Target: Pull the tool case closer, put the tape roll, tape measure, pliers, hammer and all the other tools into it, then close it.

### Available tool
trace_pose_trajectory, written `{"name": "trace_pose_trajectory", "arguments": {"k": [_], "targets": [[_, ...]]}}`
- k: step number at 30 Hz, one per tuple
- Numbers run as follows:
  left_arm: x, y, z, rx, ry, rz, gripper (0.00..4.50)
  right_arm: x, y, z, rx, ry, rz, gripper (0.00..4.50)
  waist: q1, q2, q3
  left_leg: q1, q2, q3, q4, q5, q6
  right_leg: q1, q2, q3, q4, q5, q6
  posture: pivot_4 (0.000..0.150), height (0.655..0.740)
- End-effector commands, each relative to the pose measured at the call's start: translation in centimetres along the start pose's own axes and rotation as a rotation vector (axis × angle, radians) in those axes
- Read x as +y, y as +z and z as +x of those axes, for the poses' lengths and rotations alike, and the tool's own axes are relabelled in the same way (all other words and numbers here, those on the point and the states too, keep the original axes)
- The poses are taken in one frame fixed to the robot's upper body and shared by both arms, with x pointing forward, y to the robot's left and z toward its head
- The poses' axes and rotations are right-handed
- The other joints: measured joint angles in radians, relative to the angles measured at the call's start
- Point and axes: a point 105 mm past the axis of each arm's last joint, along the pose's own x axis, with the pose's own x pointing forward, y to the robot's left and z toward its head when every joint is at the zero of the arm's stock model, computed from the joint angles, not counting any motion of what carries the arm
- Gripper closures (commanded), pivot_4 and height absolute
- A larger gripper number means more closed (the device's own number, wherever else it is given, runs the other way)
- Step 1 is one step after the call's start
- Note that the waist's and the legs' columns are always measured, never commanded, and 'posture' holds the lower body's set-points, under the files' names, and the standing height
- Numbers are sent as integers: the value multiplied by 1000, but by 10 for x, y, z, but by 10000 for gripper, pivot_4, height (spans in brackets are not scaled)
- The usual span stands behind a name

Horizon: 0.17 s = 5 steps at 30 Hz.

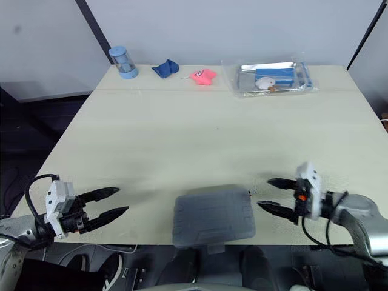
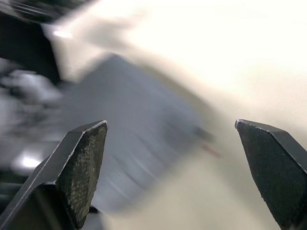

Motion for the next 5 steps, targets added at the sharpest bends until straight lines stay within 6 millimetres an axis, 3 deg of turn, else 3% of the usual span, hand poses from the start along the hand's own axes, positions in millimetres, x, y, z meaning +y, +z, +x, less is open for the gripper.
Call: {"name": "trace_pose_trajectory", "arguments": {"k": [1,5], "targets": [[9,6,-1,-29,55,1,249,-7,0,-28,-10,-106,-129,0,1,0,0,2,0,1,0,0,0,2,0,1,0,0,0,1500,7400],[9,2,0,1,28,32,249,-6,-15,-47,-8,-156,-121,0,2,0,0,5,0,1,-1,0,0,5,0,1,-1,0,0,1500,7400]]}}
